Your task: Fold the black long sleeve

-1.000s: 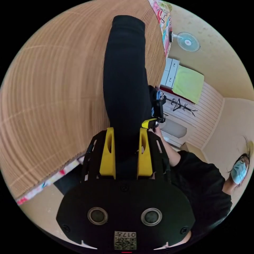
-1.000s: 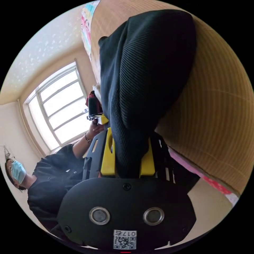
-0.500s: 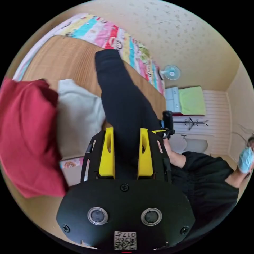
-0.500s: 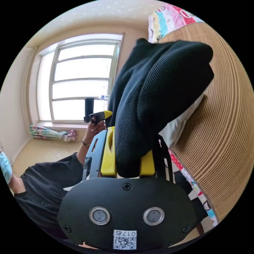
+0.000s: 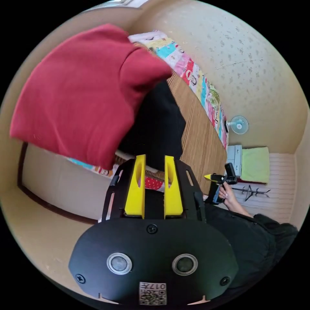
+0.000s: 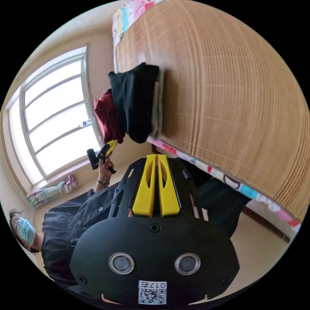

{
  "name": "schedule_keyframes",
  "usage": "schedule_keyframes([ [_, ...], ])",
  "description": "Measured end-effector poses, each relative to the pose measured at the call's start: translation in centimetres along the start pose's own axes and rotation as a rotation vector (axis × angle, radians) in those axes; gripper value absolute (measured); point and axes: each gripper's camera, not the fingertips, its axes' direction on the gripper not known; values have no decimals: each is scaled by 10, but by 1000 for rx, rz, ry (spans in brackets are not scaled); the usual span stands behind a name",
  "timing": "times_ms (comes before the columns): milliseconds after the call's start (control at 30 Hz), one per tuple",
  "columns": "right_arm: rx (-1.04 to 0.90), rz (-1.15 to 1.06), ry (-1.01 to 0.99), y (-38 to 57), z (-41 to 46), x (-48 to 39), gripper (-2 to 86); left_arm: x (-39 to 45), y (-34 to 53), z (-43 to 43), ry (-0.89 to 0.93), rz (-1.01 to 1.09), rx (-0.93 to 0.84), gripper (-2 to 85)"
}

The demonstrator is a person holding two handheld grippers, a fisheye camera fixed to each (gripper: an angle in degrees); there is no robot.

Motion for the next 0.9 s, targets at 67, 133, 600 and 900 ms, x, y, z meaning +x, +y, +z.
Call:
schedule_keyframes([
  [67, 79, 65, -36, 21, -31, 15, 8, -40, 15, 5, 94, -205, 95, 106],
  [133, 173, 122, -78, 44, -60, 26, 6, -78, 31, 10, 277, -431, 217, 115],
  [600, 1010, 413, -949, 178, -161, 90, 3, -133, 66, 63, 637, -770, 471, 10],
  [900, 1145, 496, -978, 189, -202, 82, 8, -90, 102, 61, 459, -823, 546, -7],
])
